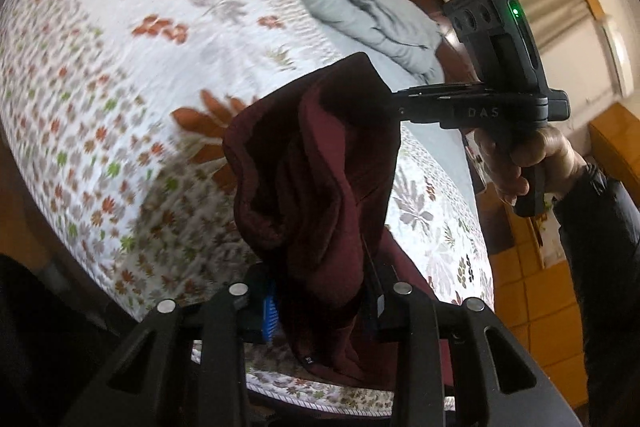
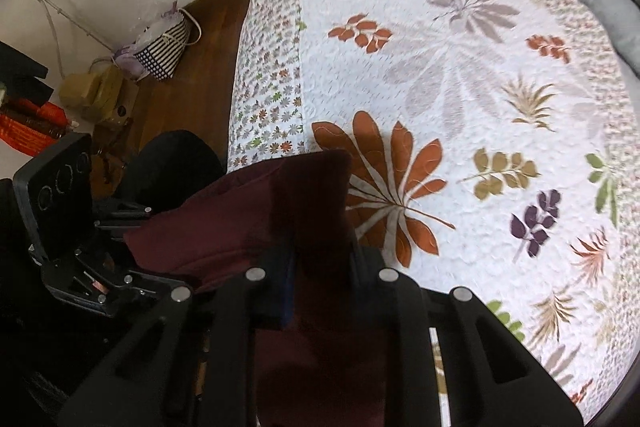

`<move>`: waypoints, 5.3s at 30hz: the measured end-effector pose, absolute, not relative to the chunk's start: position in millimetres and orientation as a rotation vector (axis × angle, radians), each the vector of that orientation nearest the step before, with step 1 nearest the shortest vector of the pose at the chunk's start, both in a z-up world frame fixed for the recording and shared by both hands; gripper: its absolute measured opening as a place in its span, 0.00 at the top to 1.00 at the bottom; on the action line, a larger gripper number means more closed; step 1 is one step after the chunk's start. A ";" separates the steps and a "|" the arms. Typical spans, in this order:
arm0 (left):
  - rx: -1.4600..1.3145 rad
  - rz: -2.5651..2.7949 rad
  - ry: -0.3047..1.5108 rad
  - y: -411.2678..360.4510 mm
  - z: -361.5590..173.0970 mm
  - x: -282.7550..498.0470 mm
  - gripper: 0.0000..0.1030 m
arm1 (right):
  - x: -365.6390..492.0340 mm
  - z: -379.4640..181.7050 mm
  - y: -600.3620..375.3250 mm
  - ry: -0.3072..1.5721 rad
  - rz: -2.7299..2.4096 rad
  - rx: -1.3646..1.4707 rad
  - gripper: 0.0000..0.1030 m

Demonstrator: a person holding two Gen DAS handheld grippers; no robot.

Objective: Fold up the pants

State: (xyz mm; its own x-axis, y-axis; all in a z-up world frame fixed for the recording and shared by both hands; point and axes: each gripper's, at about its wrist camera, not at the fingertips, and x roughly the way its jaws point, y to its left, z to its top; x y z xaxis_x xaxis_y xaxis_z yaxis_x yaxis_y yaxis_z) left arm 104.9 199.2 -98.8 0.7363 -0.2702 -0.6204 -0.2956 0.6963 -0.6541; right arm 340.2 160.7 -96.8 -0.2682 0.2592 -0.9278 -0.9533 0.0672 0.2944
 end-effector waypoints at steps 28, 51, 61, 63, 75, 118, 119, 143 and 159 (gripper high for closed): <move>-0.449 -0.172 0.681 99.7 -11.2 94.1 0.69 | 320.1 6.0 27.3 1.069 1.300 -0.661 0.81; -0.227 -0.301 0.668 9.5 23.7 94.0 0.69 | 304.7 37.6 -82.9 0.991 1.205 -0.547 0.81; -0.158 -0.371 0.669 -34.0 28.3 93.7 0.69 | 297.2 40.0 -137.7 0.971 1.155 -0.490 0.81; -0.140 -0.389 0.672 -44.7 27.5 95.0 0.69 | 295.2 38.6 -149.0 0.965 1.145 -0.481 0.81; -0.049 -0.494 0.705 -105.3 18.6 103.1 0.69 | 292.8 19.5 -221.3 0.968 1.077 -0.417 0.81; 0.276 -0.685 0.994 -277.7 -109.0 128.3 0.68 | 286.0 -135.7 -406.3 1.082 0.935 -0.132 0.73; 0.280 -0.685 0.992 -278.6 -109.7 127.3 0.68 | 285.0 -135.9 -407.8 1.084 0.924 -0.122 0.73; 0.132 -0.827 0.977 -259.8 -113.6 127.7 0.58 | 188.8 -165.2 -477.0 1.105 0.564 0.843 0.11; -0.246 -0.784 0.850 -102.9 -60.6 186.4 0.24 | 185.0 -183.3 -449.0 1.196 0.412 0.676 0.10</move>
State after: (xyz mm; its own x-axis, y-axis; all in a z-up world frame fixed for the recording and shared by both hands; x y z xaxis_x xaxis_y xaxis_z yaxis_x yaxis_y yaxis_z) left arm 186.4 -102.9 -60.6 0.4059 -0.7065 -0.5797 0.5210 0.7001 -0.4883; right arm 185.0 -449.0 -183.3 0.3276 0.6242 -0.7093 0.0548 0.7369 0.6738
